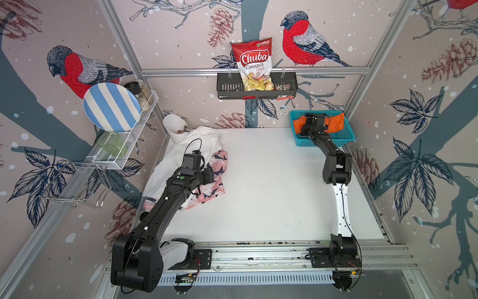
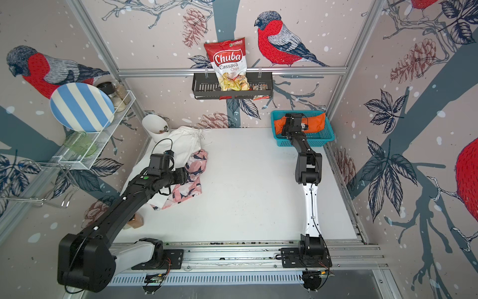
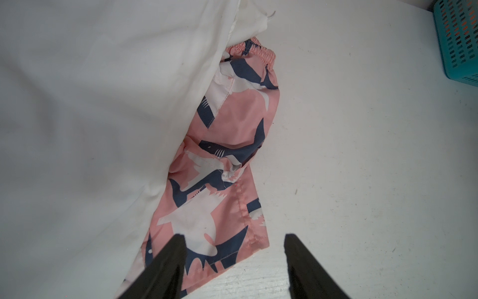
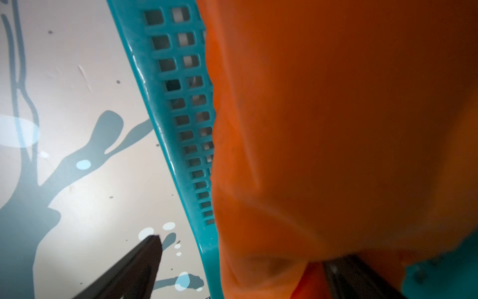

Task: Roll up the shorts
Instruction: Place the shorts in the bin, then fold the shorts at the center of the board.

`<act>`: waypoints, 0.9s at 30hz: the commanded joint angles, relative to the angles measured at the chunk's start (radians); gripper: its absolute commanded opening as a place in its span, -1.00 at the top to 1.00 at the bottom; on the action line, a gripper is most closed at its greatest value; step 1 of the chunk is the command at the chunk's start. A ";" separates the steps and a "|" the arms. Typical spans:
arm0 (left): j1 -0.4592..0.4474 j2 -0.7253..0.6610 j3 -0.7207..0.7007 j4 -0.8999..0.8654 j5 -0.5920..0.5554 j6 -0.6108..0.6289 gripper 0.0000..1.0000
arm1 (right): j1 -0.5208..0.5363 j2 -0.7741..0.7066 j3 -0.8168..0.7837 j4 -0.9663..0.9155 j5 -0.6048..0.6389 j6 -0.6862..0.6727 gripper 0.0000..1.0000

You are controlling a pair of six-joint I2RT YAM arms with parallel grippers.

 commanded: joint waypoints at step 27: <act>0.003 0.044 0.023 -0.003 -0.081 -0.064 -0.30 | -0.032 -0.622 -0.473 -0.145 -0.304 -0.671 -1.00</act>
